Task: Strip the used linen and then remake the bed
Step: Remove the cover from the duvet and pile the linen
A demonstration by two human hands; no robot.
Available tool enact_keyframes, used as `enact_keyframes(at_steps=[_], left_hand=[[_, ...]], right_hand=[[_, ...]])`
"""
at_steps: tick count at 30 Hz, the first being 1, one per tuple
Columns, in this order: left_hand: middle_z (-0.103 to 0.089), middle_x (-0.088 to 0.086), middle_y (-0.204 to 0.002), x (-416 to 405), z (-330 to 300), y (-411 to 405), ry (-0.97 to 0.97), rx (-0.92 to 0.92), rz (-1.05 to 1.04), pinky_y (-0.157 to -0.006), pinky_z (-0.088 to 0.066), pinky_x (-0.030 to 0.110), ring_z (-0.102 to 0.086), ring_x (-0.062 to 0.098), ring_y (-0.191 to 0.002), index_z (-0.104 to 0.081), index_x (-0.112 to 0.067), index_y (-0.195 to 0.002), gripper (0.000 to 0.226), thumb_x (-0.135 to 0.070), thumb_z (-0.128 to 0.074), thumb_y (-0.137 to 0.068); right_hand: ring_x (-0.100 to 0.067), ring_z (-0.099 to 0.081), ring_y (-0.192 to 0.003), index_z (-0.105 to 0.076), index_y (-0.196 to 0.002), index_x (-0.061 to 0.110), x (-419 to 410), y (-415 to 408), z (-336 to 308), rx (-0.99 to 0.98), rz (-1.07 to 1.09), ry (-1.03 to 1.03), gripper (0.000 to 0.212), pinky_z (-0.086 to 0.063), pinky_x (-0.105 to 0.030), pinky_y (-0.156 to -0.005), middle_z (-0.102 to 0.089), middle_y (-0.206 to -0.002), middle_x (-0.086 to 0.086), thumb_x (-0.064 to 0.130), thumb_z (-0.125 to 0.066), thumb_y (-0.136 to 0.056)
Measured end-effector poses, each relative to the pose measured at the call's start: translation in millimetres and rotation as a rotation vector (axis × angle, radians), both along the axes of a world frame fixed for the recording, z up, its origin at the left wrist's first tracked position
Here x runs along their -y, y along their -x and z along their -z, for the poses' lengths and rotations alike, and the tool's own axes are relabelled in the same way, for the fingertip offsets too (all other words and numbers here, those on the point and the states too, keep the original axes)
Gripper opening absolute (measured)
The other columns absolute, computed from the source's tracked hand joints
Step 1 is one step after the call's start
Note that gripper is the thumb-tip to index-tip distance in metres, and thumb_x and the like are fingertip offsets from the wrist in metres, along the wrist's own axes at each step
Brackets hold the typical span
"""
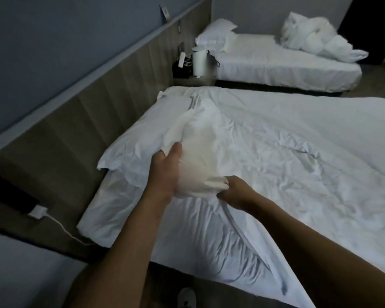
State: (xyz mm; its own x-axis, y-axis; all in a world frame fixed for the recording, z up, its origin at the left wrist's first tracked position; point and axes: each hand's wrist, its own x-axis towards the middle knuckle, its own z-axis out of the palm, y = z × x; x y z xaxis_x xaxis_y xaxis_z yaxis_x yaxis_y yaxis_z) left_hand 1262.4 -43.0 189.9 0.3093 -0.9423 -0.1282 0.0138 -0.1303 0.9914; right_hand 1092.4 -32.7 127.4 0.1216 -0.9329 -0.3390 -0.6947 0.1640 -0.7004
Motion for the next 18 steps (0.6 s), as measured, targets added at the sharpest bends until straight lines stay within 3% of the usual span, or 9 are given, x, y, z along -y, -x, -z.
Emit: enact_keyframes(at_steps=[3, 5, 8, 12, 14, 16, 18], left_hand=[[-0.063, -0.003, -0.106, -30, -18, -22, 0.055, -0.113, -0.055, -0.093, -0.049, 0.038, -0.060, 0.023, -0.106, -0.059, -0.018, -0.118, 0.028, -0.035, -0.059, -0.096], [-0.067, -0.001, -0.107, -42, -29, -41, 0.072, -0.180, -0.041, -0.092, -0.052, 0.042, -0.063, 0.023, -0.104, -0.062, -0.017, -0.110, 0.027, -0.038, -0.063, -0.093], [-0.072, 0.004, -0.108, -48, -39, -69, 0.070, -0.277, 0.050, -0.088, -0.054, 0.041, -0.068, 0.022, -0.101, -0.067, -0.015, -0.105, 0.022, -0.034, -0.061, -0.094], [-0.073, 0.005, -0.109, -42, -23, -102, -0.028, -0.388, 0.272, -0.085, -0.053, 0.034, -0.069, 0.020, -0.101, -0.066, -0.011, -0.114, 0.024, -0.025, -0.055, -0.098], [-0.071, 0.006, -0.110, -29, -1, -110, -0.098, -0.239, 0.283, -0.077, -0.052, 0.032, -0.067, 0.021, -0.095, -0.063, -0.013, -0.118, 0.024, -0.021, -0.057, -0.097], [-0.060, 0.005, -0.115, -20, 18, -111, -0.093, 0.039, 0.262, -0.066, -0.049, 0.030, -0.060, 0.020, -0.091, -0.049, -0.020, -0.125, 0.033, -0.011, -0.058, -0.095], [-0.041, 0.005, -0.136, -13, 39, -111, 0.118, 0.287, 0.396, -0.079, -0.052, 0.035, -0.051, 0.024, -0.113, -0.032, -0.034, -0.134, 0.062, -0.001, -0.059, -0.091]], right_hand=[[-0.017, -0.045, -0.063, -0.054, -0.065, 0.011, -11, -15, -36, 0.018, -0.095, -0.136, 0.018, -0.036, -0.026, -0.060, -0.053, -0.066, -0.002, -0.001, -0.055, -0.079], [-0.022, -0.052, -0.070, -0.059, -0.074, 0.005, -14, -30, -55, 0.020, -0.154, -0.231, 0.010, -0.041, -0.029, -0.065, -0.058, -0.073, -0.010, -0.004, -0.053, -0.076], [-0.026, -0.057, -0.075, -0.062, -0.086, 0.000, -16, -53, -71, 0.014, -0.211, -0.333, 0.019, -0.046, -0.032, -0.068, -0.059, -0.079, -0.015, -0.010, -0.050, -0.075], [-0.028, -0.061, -0.078, -0.064, -0.094, -0.004, -17, -64, -69, -0.033, -0.209, -0.428, 0.023, -0.049, -0.031, -0.072, -0.064, -0.086, -0.015, -0.013, -0.050, -0.077], [-0.030, -0.062, -0.083, -0.065, -0.100, -0.006, -18, -58, -61, -0.053, -0.161, -0.457, 0.029, -0.050, -0.030, -0.073, -0.065, -0.092, -0.017, -0.010, -0.052, -0.075], [-0.031, -0.062, -0.082, -0.065, -0.091, -0.004, -23, -50, -53, -0.054, -0.073, -0.450, 0.023, -0.050, -0.030, -0.071, -0.064, -0.086, -0.017, -0.008, -0.052, -0.073], [-0.029, -0.058, -0.075, -0.062, -0.082, -0.001, -29, -42, -47, -0.039, 0.034, -0.418, 0.019, -0.047, -0.031, -0.070, -0.061, -0.079, -0.016, -0.004, -0.053, -0.066]])
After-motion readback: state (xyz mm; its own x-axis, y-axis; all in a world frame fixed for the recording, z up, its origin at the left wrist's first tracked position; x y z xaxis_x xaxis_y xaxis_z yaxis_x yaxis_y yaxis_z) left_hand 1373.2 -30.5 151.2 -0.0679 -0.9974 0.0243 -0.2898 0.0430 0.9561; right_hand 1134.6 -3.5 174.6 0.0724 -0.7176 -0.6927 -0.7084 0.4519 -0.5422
